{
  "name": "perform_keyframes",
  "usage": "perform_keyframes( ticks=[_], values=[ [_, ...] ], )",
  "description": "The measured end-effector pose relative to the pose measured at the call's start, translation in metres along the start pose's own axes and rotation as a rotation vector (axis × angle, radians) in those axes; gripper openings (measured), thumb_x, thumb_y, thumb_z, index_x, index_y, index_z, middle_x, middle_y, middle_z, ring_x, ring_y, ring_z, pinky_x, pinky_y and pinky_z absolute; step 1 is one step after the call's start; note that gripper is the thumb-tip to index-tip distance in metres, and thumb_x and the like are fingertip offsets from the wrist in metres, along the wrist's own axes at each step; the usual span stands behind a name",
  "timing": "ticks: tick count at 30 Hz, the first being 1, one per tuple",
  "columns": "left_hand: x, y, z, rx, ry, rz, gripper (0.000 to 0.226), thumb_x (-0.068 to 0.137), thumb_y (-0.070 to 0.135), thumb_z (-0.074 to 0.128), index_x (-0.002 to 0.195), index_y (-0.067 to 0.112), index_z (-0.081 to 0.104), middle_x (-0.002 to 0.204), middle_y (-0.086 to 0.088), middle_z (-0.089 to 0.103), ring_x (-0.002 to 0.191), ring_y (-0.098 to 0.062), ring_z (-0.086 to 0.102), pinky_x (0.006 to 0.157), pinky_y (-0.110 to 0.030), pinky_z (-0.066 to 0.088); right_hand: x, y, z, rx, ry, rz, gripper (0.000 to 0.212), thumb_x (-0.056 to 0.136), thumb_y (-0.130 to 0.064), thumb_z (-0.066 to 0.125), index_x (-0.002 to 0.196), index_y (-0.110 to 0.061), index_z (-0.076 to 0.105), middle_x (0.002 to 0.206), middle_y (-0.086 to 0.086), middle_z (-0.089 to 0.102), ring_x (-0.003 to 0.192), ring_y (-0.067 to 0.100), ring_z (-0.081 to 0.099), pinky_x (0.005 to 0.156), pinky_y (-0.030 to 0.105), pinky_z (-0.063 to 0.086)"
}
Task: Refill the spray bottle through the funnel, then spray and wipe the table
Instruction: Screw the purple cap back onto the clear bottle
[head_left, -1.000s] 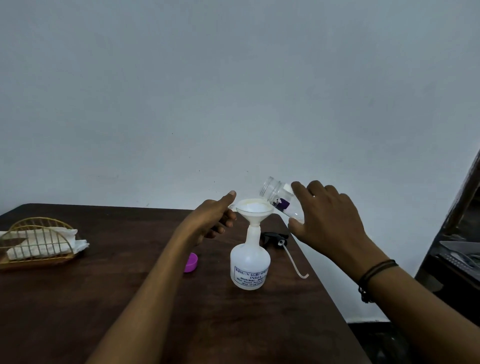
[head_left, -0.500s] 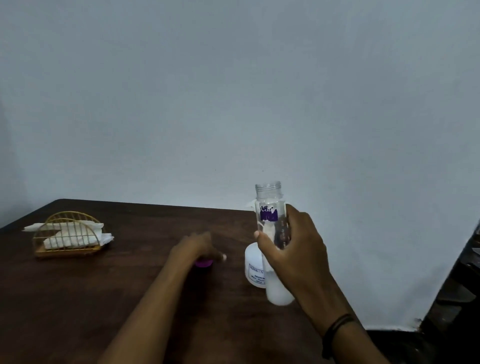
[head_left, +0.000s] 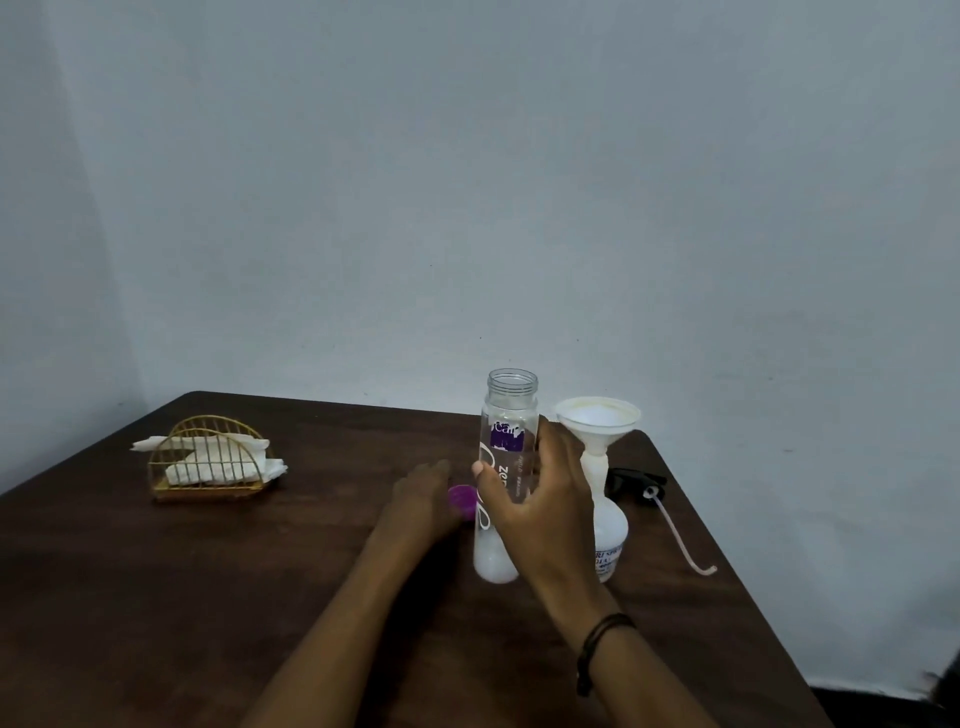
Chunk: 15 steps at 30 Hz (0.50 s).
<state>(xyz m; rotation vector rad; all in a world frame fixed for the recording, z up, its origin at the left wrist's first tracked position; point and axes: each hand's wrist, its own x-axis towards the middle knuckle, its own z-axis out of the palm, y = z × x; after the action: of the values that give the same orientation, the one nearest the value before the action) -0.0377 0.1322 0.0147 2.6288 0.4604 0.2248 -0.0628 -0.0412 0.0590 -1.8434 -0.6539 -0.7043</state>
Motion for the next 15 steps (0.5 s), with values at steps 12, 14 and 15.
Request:
perform_keyframes(
  ticks=[12, 14, 15],
  values=[
    [-0.001, 0.010, 0.016, 0.215, -0.038, 0.185, 0.062, 0.089, 0.051, 0.052, 0.144, 0.029, 0.037, 0.149, -0.003, 0.040, 0.130, -0.035, 0.037, 0.106, -0.046, 0.037, -0.022, 0.012, 0.010, 0.001, -0.029, 0.041, 0.061, 0.079, -0.049, 0.067, 0.131, -0.019, 0.054, 0.104, -0.010, 0.058, 0.092, 0.003, 0.059, 0.077, 0.022, 0.053],
    [-0.001, 0.010, 0.020, 0.185, -0.069, 0.196, 0.052, 0.091, 0.047, 0.052, 0.138, 0.027, 0.044, 0.145, -0.002, 0.045, 0.128, -0.036, 0.039, 0.106, -0.047, 0.036, -0.023, 0.013, 0.010, 0.009, -0.036, 0.046, 0.063, 0.079, -0.049, 0.068, 0.133, -0.020, 0.053, 0.107, -0.010, 0.058, 0.095, 0.002, 0.059, 0.079, 0.021, 0.053],
    [0.000, 0.010, 0.020, 0.157, -0.069, 0.196, 0.048, 0.090, 0.048, 0.049, 0.133, 0.026, 0.048, 0.139, -0.001, 0.049, 0.126, -0.036, 0.043, 0.105, -0.047, 0.037, -0.023, 0.013, 0.011, 0.011, -0.036, 0.048, 0.063, 0.080, -0.049, 0.068, 0.134, -0.020, 0.052, 0.108, -0.011, 0.058, 0.097, 0.002, 0.059, 0.079, 0.021, 0.053]
  ],
)
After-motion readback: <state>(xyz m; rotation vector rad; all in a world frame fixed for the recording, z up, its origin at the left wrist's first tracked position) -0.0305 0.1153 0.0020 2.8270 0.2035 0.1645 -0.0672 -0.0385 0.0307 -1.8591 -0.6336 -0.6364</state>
